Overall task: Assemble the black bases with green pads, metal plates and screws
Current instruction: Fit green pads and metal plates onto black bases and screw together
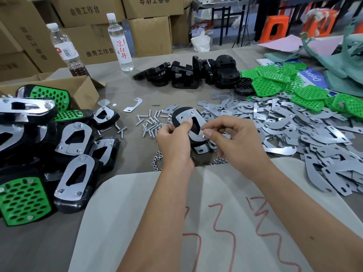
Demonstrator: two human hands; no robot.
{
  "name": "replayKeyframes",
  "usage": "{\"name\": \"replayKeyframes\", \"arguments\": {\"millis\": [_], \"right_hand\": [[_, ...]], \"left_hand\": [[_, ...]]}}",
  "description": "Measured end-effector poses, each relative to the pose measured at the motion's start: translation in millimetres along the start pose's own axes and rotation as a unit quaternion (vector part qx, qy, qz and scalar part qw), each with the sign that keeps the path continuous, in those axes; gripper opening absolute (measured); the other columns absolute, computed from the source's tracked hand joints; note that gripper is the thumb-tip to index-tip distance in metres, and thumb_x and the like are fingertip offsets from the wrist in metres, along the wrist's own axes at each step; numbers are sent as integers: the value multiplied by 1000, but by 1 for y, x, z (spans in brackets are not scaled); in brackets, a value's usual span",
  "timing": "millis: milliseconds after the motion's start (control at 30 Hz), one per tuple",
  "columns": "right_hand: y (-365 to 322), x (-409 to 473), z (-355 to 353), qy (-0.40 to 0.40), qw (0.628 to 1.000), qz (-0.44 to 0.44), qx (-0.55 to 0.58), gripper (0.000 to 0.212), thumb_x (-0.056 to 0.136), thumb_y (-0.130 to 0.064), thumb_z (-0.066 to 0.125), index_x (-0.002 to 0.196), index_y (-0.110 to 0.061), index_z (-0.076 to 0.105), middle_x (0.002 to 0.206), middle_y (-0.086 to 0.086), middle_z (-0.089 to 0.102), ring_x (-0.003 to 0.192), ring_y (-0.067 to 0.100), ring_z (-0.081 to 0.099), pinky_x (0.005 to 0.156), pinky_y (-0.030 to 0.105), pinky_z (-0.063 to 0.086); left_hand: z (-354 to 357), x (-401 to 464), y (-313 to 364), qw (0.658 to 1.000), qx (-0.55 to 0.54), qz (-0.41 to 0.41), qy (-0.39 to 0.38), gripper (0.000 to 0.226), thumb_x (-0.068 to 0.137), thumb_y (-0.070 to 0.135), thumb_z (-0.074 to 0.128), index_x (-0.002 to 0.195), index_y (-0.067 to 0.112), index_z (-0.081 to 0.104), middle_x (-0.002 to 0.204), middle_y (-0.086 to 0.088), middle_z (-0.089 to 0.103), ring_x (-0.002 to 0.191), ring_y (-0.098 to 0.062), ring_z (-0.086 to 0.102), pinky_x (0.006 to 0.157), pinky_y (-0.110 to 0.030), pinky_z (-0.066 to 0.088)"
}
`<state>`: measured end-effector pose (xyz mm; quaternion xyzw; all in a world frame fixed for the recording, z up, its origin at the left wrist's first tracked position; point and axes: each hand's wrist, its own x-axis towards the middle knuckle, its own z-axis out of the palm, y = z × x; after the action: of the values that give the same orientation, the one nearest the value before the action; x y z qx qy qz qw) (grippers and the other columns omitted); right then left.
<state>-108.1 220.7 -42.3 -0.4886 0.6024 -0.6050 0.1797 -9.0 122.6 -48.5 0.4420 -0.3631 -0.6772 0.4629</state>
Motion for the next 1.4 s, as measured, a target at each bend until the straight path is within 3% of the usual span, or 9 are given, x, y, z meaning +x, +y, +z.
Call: {"name": "replayKeyframes", "arguments": {"millis": [133, 333, 500, 633, 733, 800, 967, 1200, 1400], "right_hand": [[2, 1, -2, -16, 999, -21, -38, 13, 89, -5, 79, 90, -18, 81, 80, -6, 64, 63, 12, 58, 57, 34, 55], [5, 2, -3, -14, 997, -40, -58, 9, 88, -12, 82, 89, -21, 82, 85, 0, 66, 73, 20, 62, 54, 50, 55], [6, 2, -7, -29, 998, -37, -39, 12, 87, -7, 82, 90, -18, 83, 88, 1, 67, 66, 15, 61, 52, 41, 56], [6, 2, -7, -34, 997, -42, -46, 13, 83, -5, 84, 86, -17, 81, 84, 1, 66, 67, 19, 60, 53, 46, 55], [6, 3, -7, -25, 996, -47, -66, 10, 82, -10, 87, 83, -18, 81, 80, -1, 66, 68, 20, 60, 53, 48, 54], [5, 3, -7, -17, 996, -51, -73, 6, 83, -14, 86, 82, -19, 83, 80, 0, 67, 66, 21, 61, 53, 46, 54], [4, 3, -9, -34, 996, -50, -59, 7, 83, -11, 86, 85, -16, 81, 82, 2, 66, 68, 21, 61, 52, 46, 55], [2, 2, -10, -55, 998, -36, -22, 13, 81, -2, 85, 83, -14, 80, 82, 1, 64, 68, 17, 58, 53, 28, 52], [0, 2, -12, -50, 998, -11, -30, 13, 79, -6, 89, 82, -15, 80, 75, 2, 65, 65, 16, 58, 53, 42, 54]], "left_hand": [[-1, 0, 0, 1000, -1, -9, -2, 28, 84, 8, 79, 79, 12, 51, 79, -11, 67, 72, -27, 64, 75, -51, 59], [0, -2, 2, 1000, -12, -13, -6, 26, 85, 6, 77, 89, 10, 52, 81, -13, 63, 73, -26, 60, 71, -45, 54], [1, -4, 3, 1000, -19, -8, -7, 30, 80, 9, 79, 90, 12, 51, 83, -13, 60, 76, -27, 57, 74, -46, 52], [0, -6, 3, 1000, -9, -2, -7, 37, 70, 17, 80, 87, 11, 49, 84, -11, 55, 78, -26, 52, 74, -44, 49], [1, -6, 3, 1000, 14, 12, -13, 31, 74, 17, 79, 84, 10, 51, 83, -13, 60, 77, -27, 57, 80, -58, 58], [3, -8, 4, 999, 27, 19, -21, 32, 69, 21, 78, 86, 10, 53, 85, -14, 62, 78, -27, 58, 87, -64, 56], [1, -6, 1, 1000, 2, 6, -10, 32, 80, 11, 79, 82, 13, 47, 82, -11, 55, 76, -25, 52, 74, -43, 47], [2, -7, 3, 1000, 3, 7, -12, 28, 83, 9, 77, 88, 12, 50, 83, -11, 56, 76, -25, 52, 72, -41, 48], [1, -11, 7, 999, 19, 13, -24, 32, 68, 21, 78, 83, 12, 52, 88, -16, 64, 80, -29, 61, 87, -59, 57]]}}
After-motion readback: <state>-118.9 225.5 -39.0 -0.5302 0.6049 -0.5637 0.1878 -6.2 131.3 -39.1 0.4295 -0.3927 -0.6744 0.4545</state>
